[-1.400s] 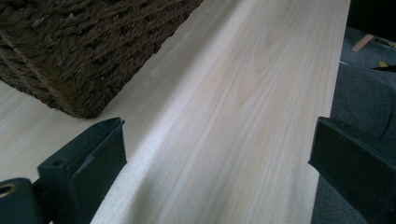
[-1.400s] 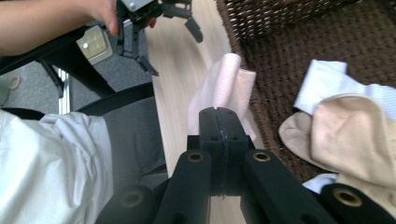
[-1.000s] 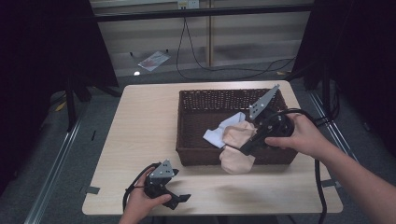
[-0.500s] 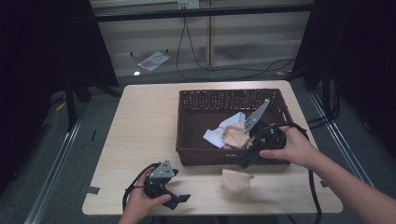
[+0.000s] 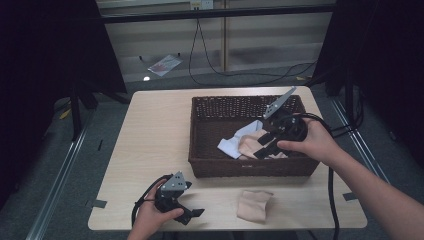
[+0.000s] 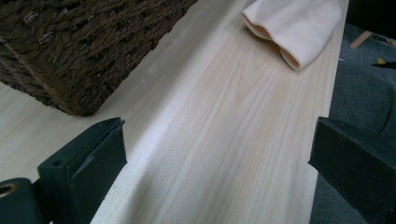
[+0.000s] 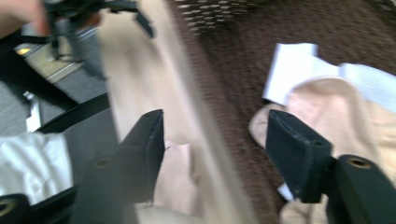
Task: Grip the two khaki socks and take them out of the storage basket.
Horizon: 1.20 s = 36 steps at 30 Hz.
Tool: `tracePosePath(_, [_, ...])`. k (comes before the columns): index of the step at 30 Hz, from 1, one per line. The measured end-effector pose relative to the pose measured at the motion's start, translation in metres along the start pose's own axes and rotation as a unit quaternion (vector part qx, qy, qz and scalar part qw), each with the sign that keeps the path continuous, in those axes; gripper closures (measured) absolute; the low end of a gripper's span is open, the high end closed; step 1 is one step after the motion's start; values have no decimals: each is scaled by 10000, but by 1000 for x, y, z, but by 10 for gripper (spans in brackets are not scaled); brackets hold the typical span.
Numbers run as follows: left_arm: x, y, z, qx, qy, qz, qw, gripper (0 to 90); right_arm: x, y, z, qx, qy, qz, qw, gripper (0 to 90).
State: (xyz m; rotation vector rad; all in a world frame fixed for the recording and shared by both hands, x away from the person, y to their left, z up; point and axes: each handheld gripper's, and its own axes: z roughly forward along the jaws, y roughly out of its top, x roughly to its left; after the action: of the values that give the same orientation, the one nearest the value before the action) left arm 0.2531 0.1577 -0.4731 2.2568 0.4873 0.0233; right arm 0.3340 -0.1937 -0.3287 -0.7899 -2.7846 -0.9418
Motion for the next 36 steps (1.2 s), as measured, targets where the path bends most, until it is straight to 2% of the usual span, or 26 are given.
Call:
tracePosePath(7, [1, 0, -1, -2, 7, 0, 10000, 31, -28, 4, 10, 140, -400, 345, 9985, 340])
tracePosePath(12, [1, 0, -1, 4, 12, 4, 10000, 31, -43, 4, 22, 366, -731, 412, 9958, 336])
tracePosePath(16, [1, 0, -2, -4, 23, -14, 10000, 32, -51, 3, 31, 379, -834, 406, 9950, 409])
tracePosePath(24, [1, -1, -2, -32, 32, -14, 10000, 32, -67, 1, 51, 432, -864, 538, 9939, 474])
tracePosePath(27, [1, -1, -3, -16, 47, -6, 10000, 31, -75, -1, 59, 499, -994, 504, 9925, 492])
tracePosePath(29, [1, -1, -3, -55, 44, -14, 10000, 32, -81, -4, 63, 485, -996, 617, 9919, 502])
tracePosePath(35, [2, -1, -4, 4, 46, -9, 10000, 32, -99, -14, 65, 425, -1069, 876, 9895, 502])
tracePosePath(36, [2, -1, -4, 4, 52, -11, 10000, 32, -101, -15, 64, 473, -1103, 802, 9895, 502])
